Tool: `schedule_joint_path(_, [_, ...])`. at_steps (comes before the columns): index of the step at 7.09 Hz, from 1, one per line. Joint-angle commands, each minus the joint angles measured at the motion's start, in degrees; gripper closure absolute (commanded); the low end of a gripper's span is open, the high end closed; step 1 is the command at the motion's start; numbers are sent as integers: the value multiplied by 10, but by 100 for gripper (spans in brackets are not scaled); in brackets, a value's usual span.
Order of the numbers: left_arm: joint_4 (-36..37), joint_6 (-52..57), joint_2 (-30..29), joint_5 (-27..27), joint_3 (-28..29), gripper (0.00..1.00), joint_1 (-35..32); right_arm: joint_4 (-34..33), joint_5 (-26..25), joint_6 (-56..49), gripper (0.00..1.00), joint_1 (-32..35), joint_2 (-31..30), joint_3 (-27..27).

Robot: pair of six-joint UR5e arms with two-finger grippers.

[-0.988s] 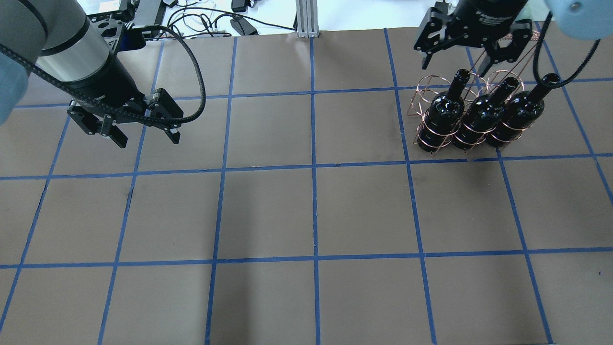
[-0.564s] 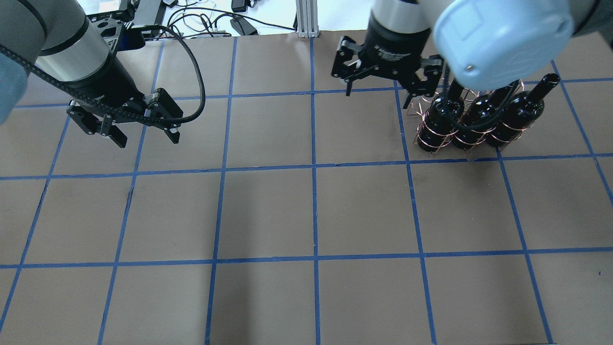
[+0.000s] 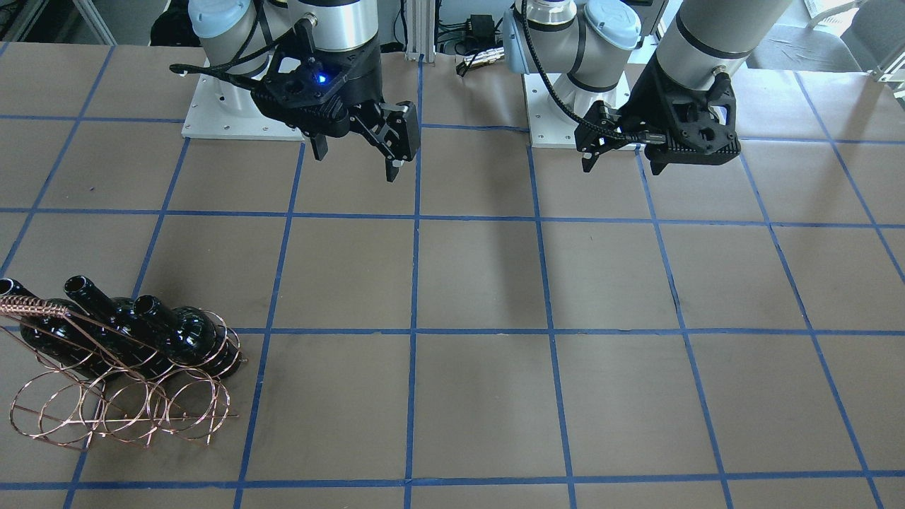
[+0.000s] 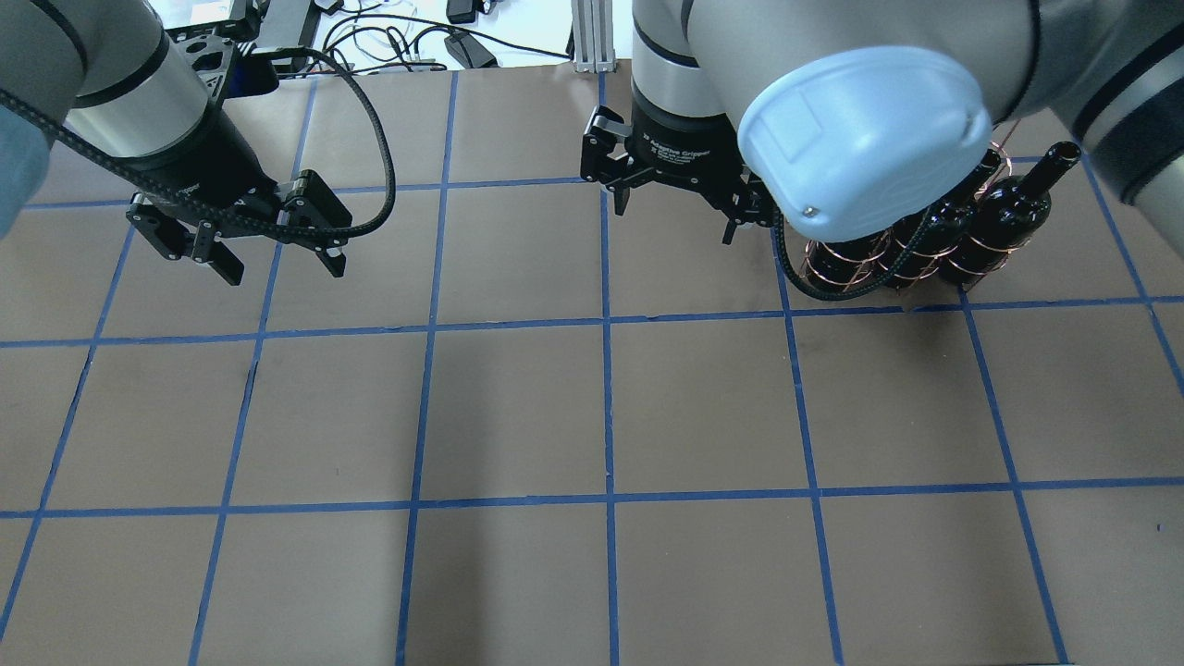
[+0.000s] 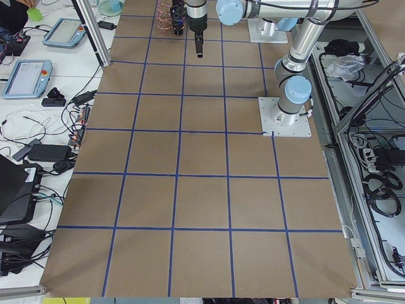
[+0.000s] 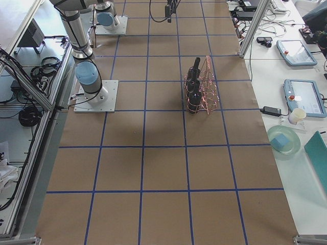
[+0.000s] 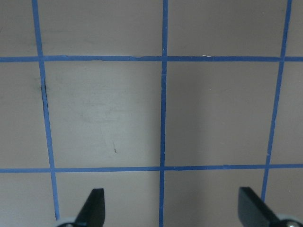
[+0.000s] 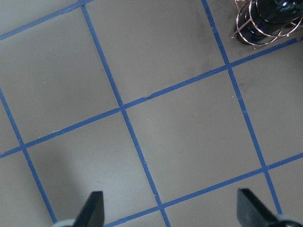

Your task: Place wine into wine basket

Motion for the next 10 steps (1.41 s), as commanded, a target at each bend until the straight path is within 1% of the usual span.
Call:
schedule_joint_path(1, [-1, 0, 0, 0, 0, 0, 0, -2, -5, 9, 0, 27, 1, -1])
schedule_joint_path(3, [-1, 0, -1, 1, 0, 0, 0, -3, -5, -92, 0, -15, -4, -9])
schedule_joint_path(5, [2, -4, -1, 0, 0, 0, 0, 5, 0, -221, 0, -114, -22, -16])
schedule_joint_path(6, [3, -12, 0, 1, 1, 0, 0, 19, -4, -277, 0, -152, -32, -16])
schedule_joint_path(7, [6, -20, -1, 0, 1, 0, 0, 31, -5, -314, 0, -180, -37, -16])
schedule_joint_path(10, [6, -22, -1, 1, 1, 0, 0, 32, -6, -345, 0, -206, -38, -13])
